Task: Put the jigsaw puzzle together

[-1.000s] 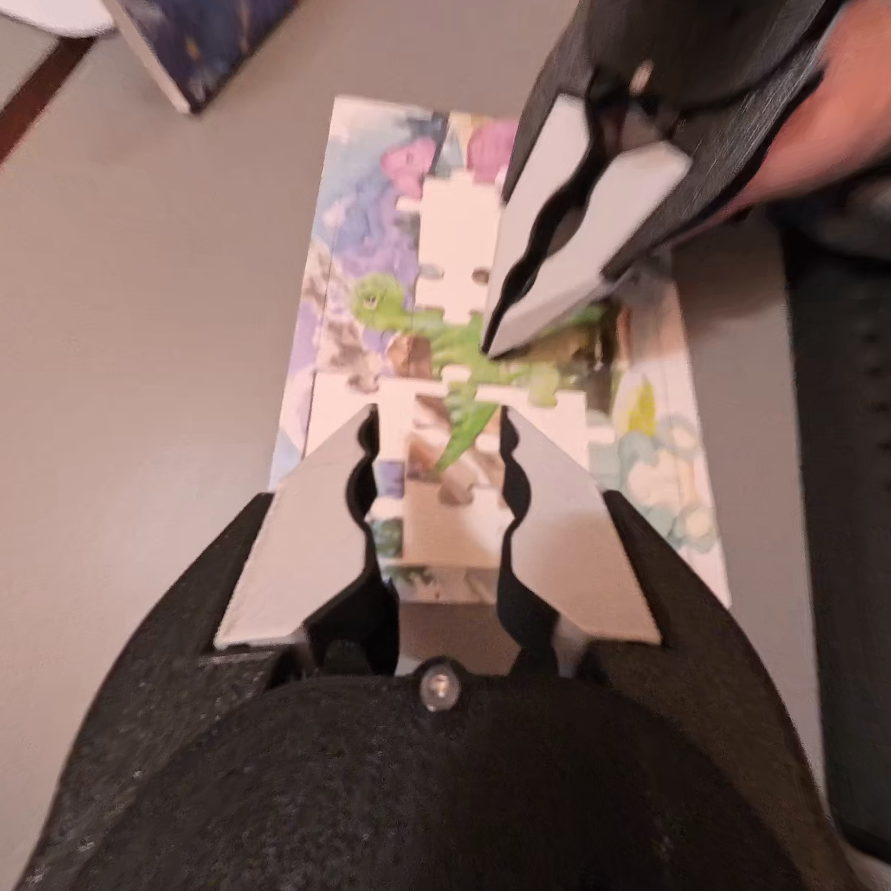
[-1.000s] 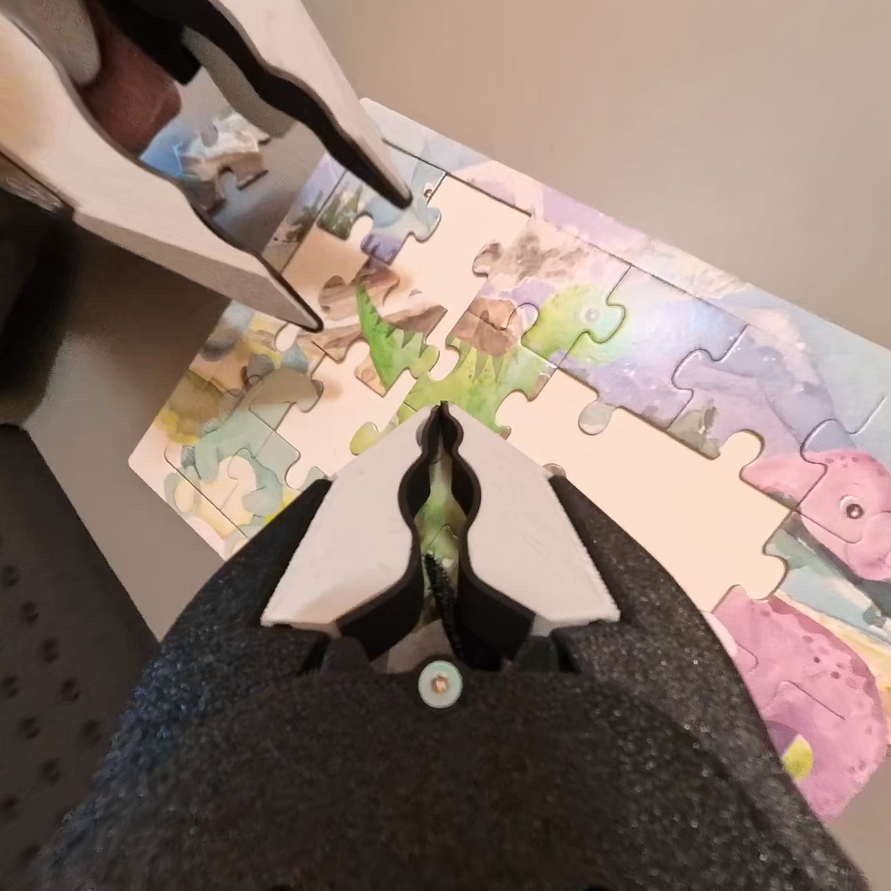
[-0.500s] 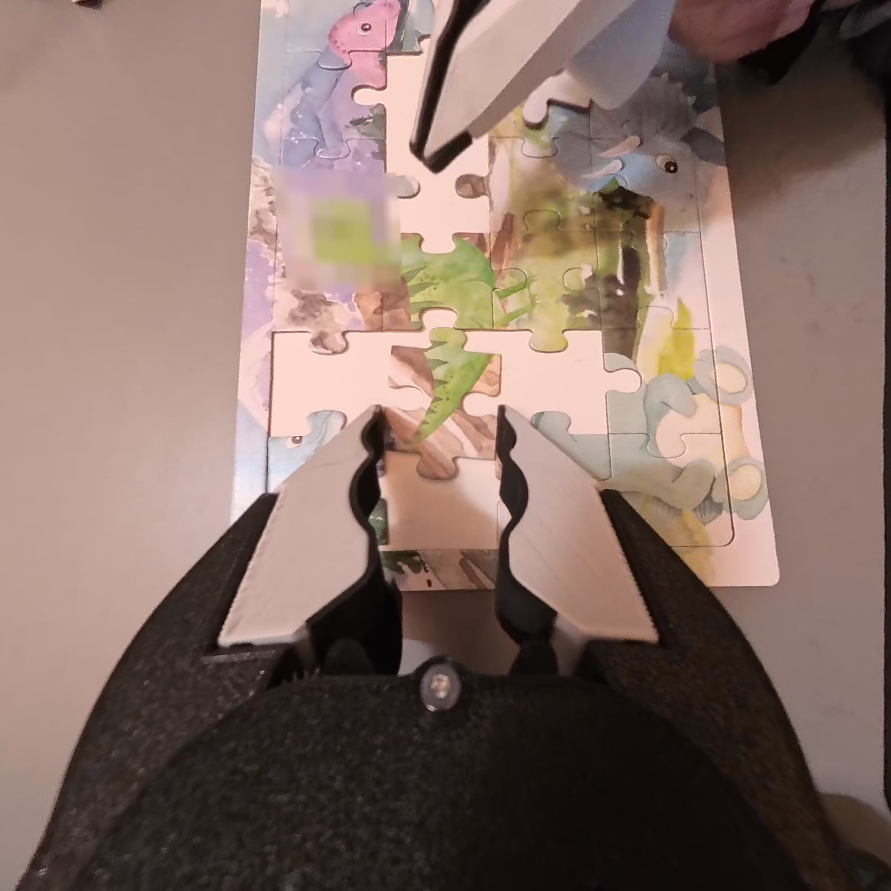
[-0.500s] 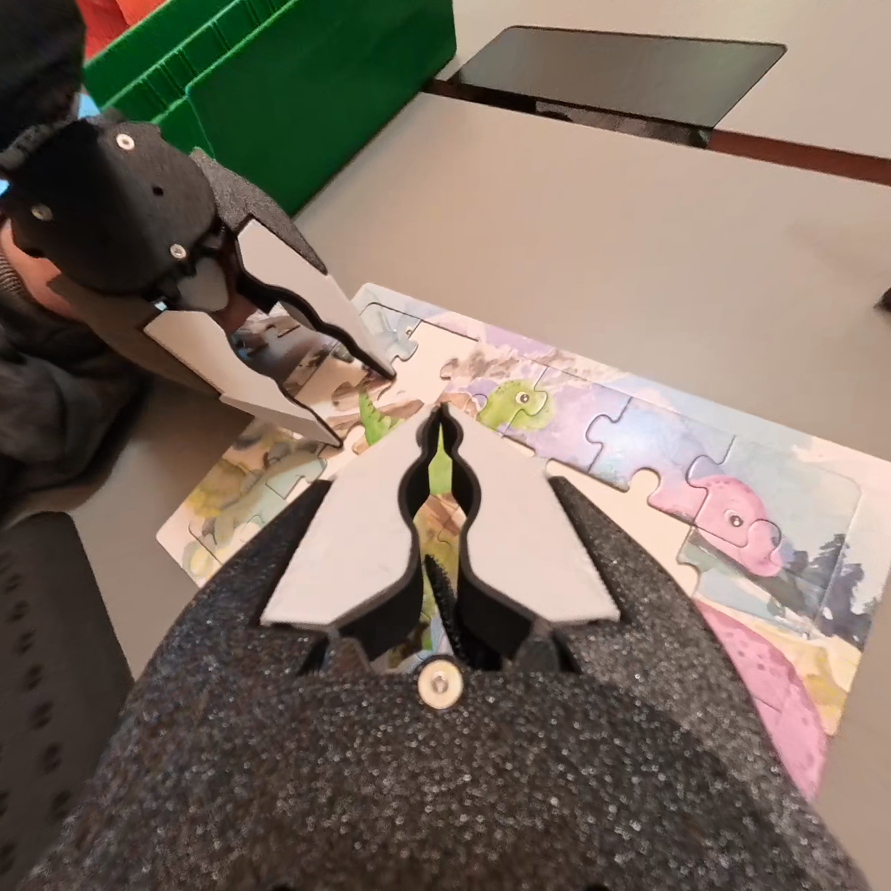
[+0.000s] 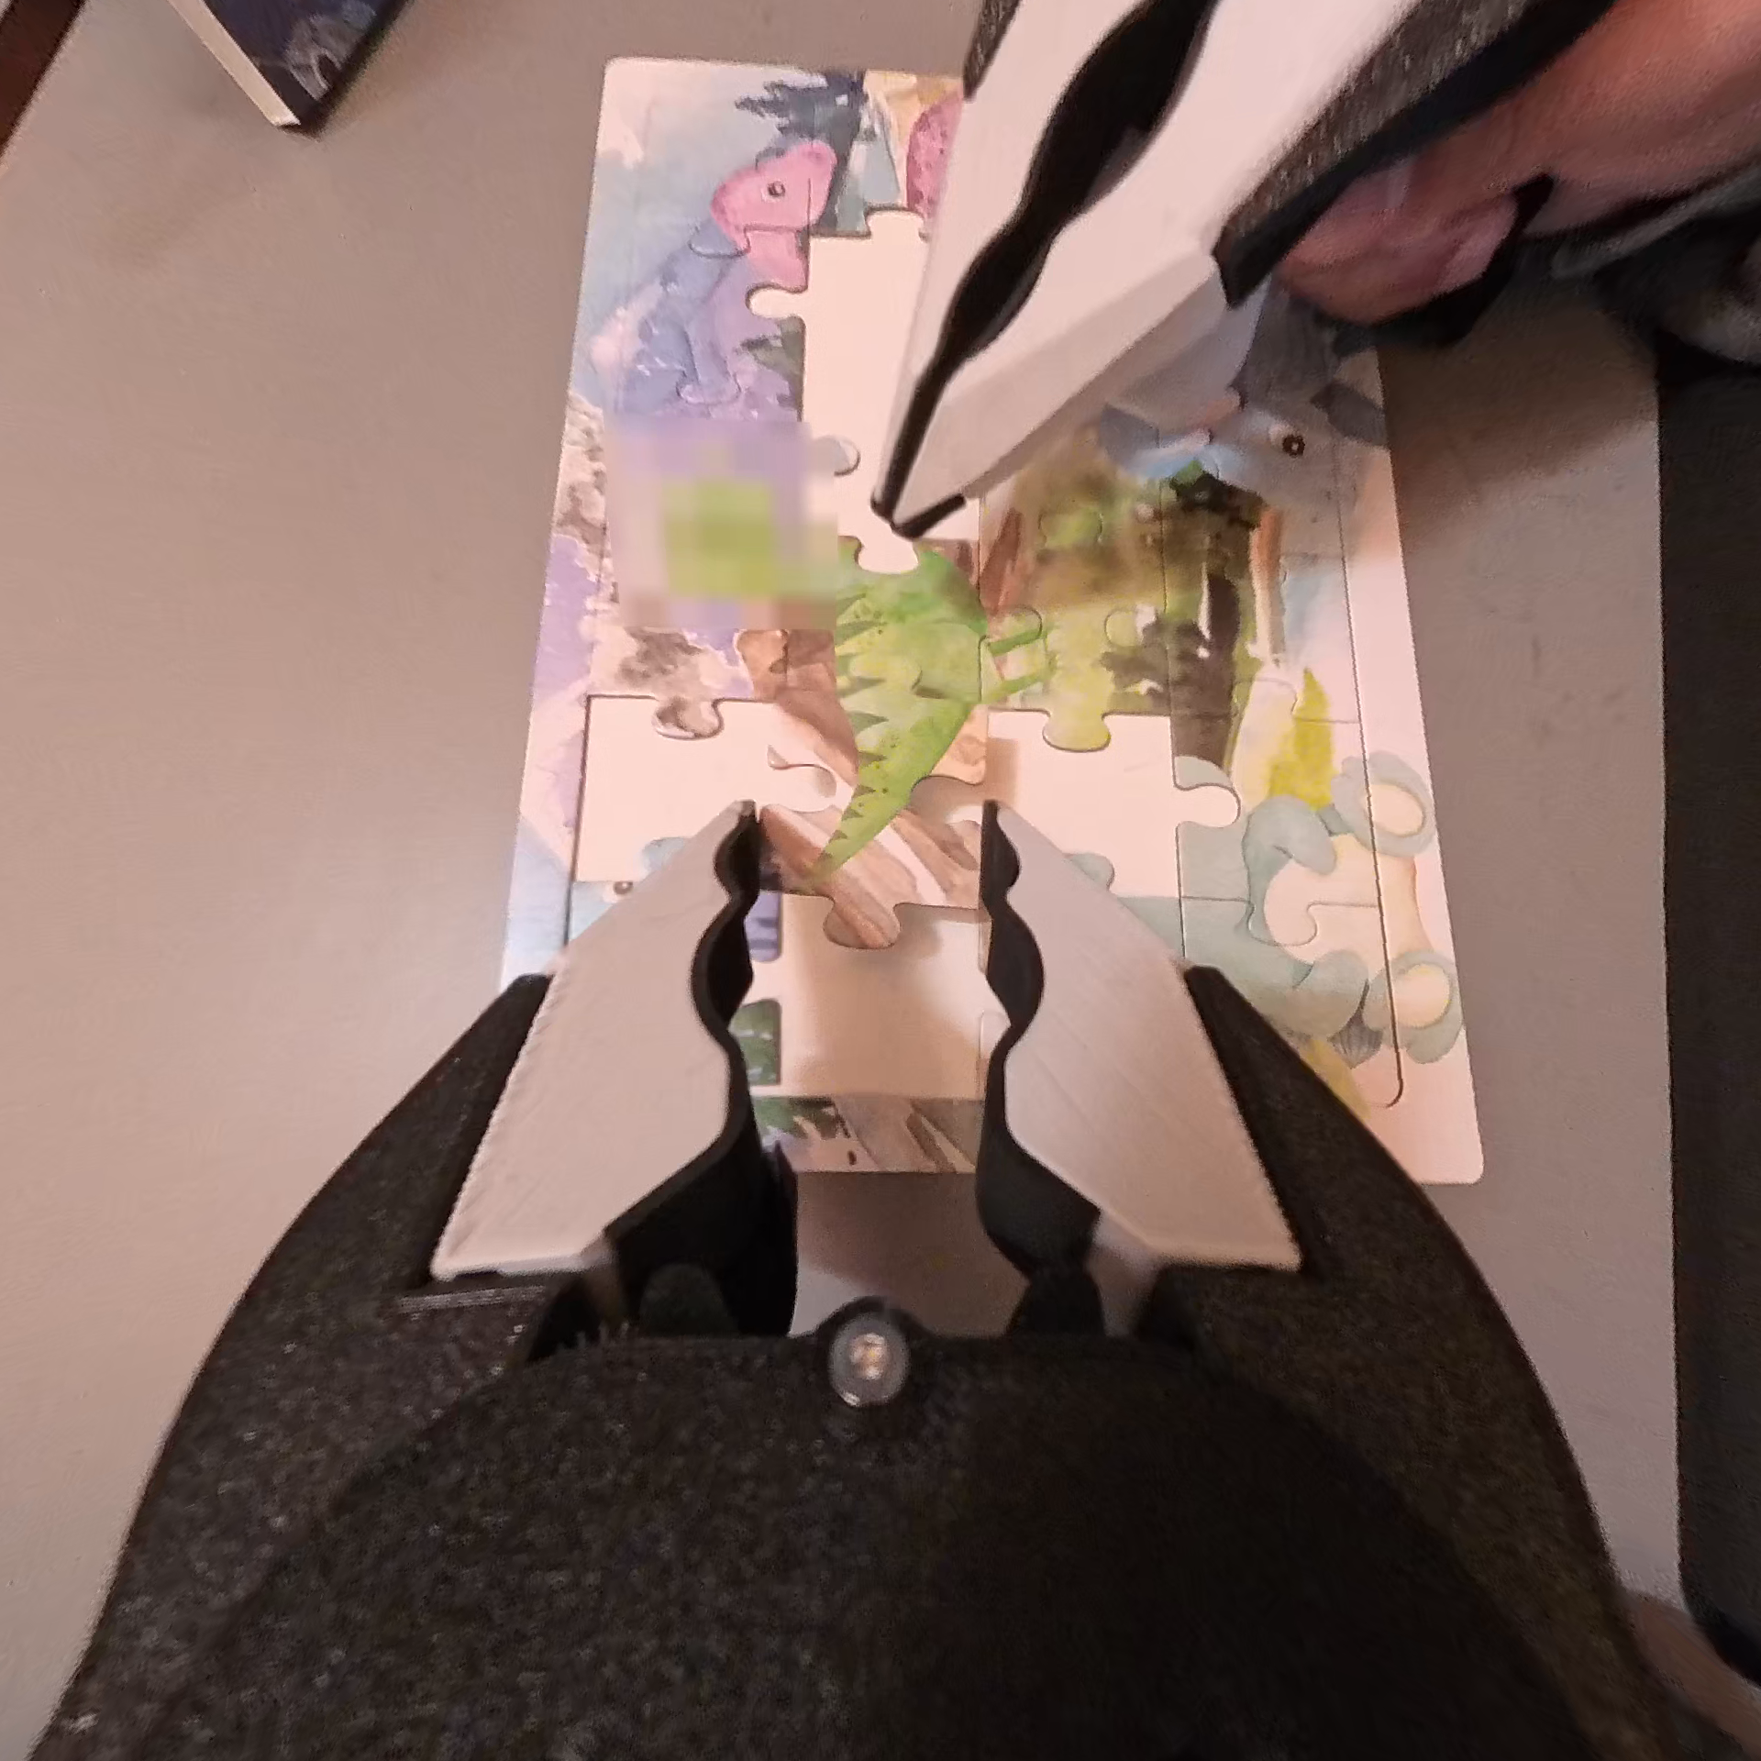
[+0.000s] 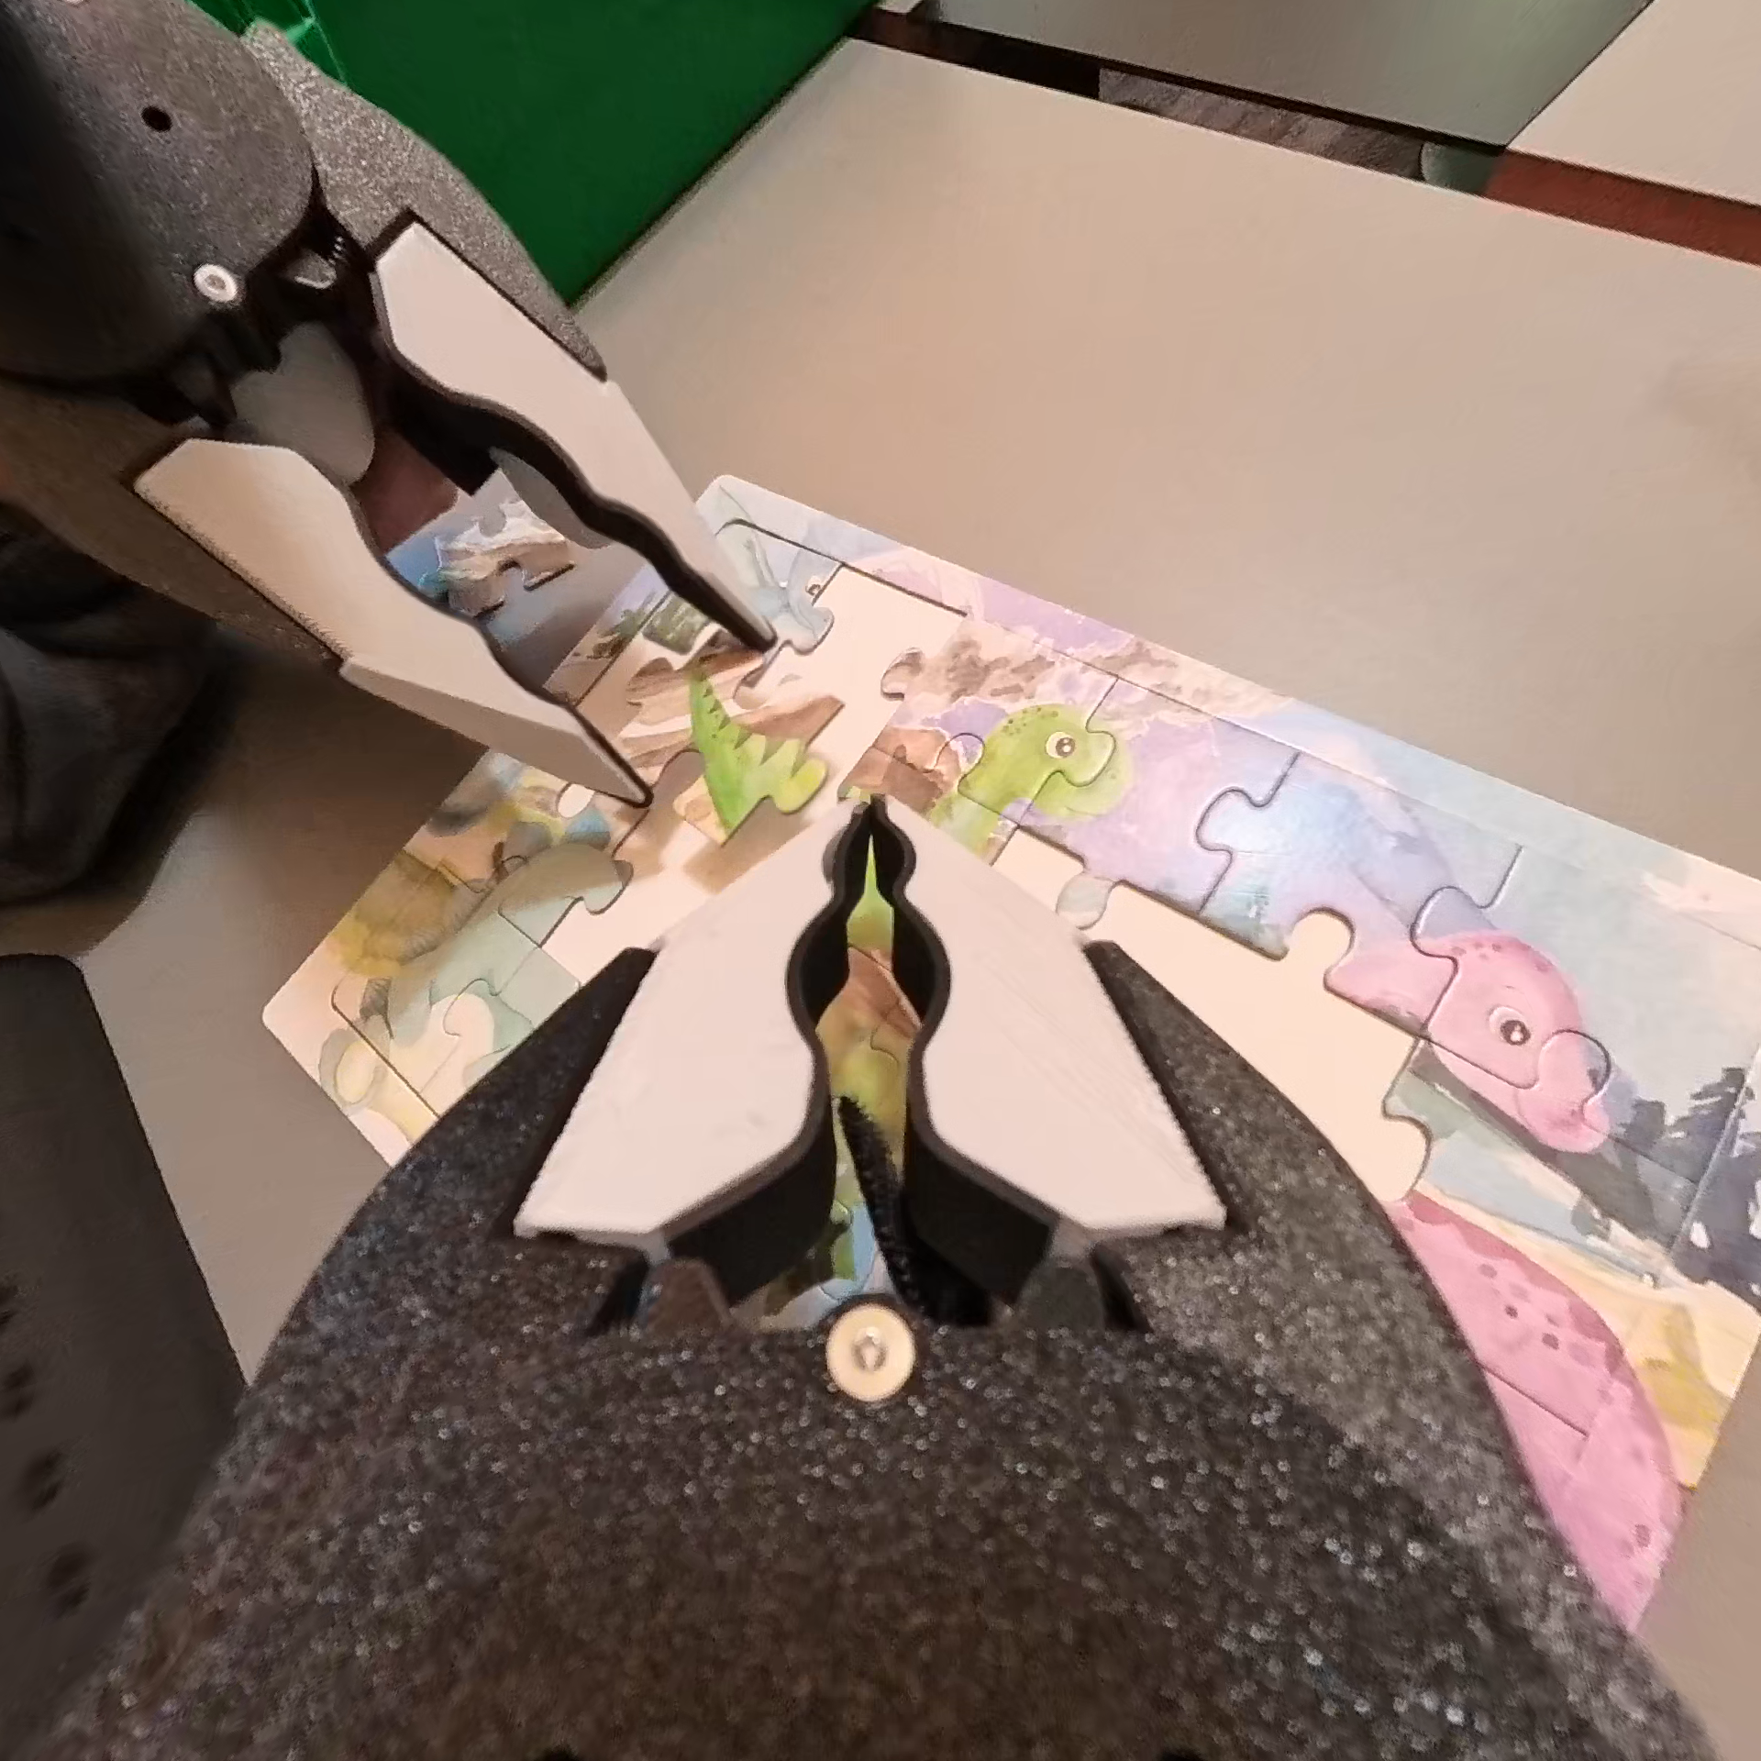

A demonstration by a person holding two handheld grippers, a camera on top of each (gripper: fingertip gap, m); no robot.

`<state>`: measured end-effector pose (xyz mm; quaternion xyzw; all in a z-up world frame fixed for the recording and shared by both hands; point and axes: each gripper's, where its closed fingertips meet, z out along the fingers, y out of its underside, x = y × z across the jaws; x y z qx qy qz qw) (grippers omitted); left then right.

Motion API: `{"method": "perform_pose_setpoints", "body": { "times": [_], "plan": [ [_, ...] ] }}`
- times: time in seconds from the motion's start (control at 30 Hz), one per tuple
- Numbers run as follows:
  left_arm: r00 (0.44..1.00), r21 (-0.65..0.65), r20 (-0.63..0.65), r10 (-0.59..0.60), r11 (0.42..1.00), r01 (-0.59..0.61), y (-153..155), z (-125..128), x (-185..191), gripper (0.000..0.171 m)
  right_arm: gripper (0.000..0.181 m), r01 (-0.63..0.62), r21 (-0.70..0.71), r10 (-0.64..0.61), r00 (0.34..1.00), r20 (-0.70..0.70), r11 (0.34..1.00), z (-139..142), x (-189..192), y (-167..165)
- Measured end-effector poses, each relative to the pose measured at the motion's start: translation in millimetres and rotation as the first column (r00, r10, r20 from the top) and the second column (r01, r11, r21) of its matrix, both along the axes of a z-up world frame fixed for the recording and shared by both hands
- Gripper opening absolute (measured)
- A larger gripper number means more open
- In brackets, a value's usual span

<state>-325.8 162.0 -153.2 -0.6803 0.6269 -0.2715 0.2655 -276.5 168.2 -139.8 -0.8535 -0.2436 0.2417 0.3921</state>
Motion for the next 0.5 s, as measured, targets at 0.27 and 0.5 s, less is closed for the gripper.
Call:
{"method": "perform_pose_setpoints", "body": {
  "times": [0.27,0.5],
  "plan": [
    [0.998,-0.019,-0.051,0.022,1.000,-0.023,-2.8,-15.2,9.2,0.046,0.000,-0.076,-0.024,0.077,0.994,0.081,0.997,-13.5,-18.6,-3.8],
    [0.996,0.009,-0.088,0.035,0.999,-0.034,-2.2,-17.7,7.5,0.047,0.000,-0.068,-0.036,0.073,0.982,0.172,0.997,-27.8,-17.9,0.1]
  ]
}}
